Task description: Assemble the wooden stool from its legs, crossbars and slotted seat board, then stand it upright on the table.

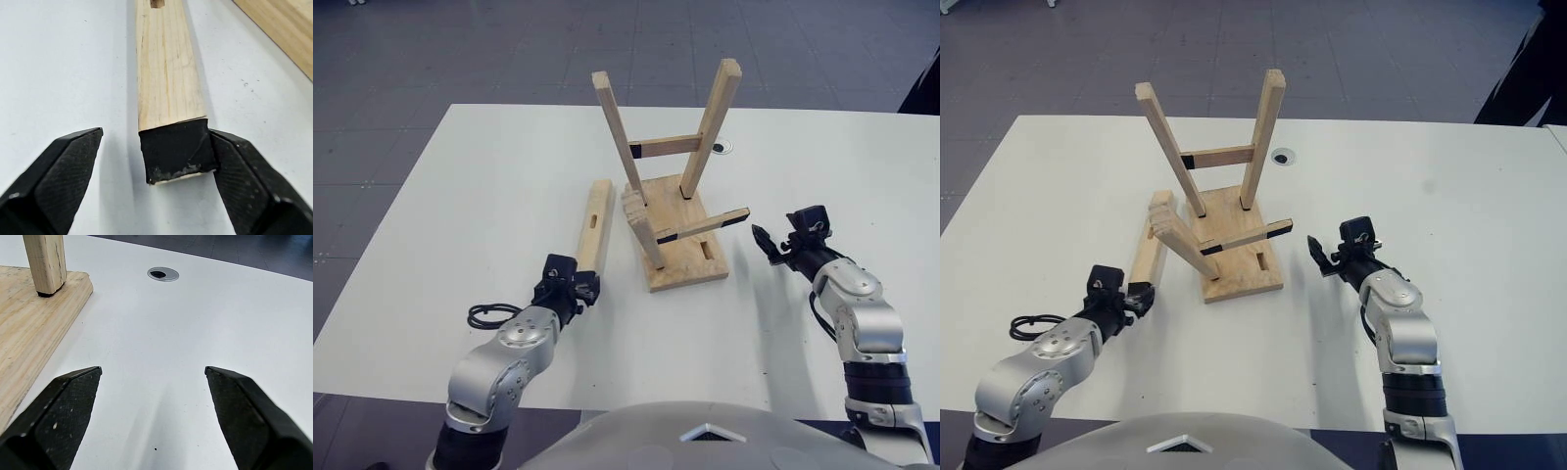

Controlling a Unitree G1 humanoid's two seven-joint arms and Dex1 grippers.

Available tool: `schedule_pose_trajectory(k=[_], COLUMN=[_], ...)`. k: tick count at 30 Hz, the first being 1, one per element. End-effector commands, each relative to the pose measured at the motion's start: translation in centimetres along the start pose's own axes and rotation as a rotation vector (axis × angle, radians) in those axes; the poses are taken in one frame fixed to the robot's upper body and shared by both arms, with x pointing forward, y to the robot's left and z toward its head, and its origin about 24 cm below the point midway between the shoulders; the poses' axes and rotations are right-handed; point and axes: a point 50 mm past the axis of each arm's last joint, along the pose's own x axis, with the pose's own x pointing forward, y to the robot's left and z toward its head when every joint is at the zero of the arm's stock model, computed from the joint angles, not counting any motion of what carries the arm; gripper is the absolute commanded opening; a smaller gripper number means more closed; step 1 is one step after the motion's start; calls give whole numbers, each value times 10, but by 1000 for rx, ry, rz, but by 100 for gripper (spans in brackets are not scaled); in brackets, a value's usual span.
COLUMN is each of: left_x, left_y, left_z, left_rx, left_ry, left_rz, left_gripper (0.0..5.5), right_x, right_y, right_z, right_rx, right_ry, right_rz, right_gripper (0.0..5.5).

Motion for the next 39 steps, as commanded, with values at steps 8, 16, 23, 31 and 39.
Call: schedule_pose_trajectory(k=[8, 16, 23, 31, 39], left_x=[12, 16, 22, 24, -8], left_y=[6, 7, 15, 40, 65], left_z=[-12, -21, -81, -69, 74], left_rx=[-27, -18, 19, -36, -83], left_ry=[-33, -213, -167, -424, -944], left_rz=[-17, -66, -21, 130, 204], left_gripper=[347, 215, 202, 202, 202], right_x=[1, 1, -1, 0, 6], right_y=[-2, -1, -10, -19, -11], right_z=[4, 6, -26, -37, 5], right_rx=[-1, -6, 14, 15, 59], right_ry=[-4, -51, -97, -128, -276], right_rz=[0, -13, -88, -141, -127], right_gripper=[390, 390, 390, 390, 390])
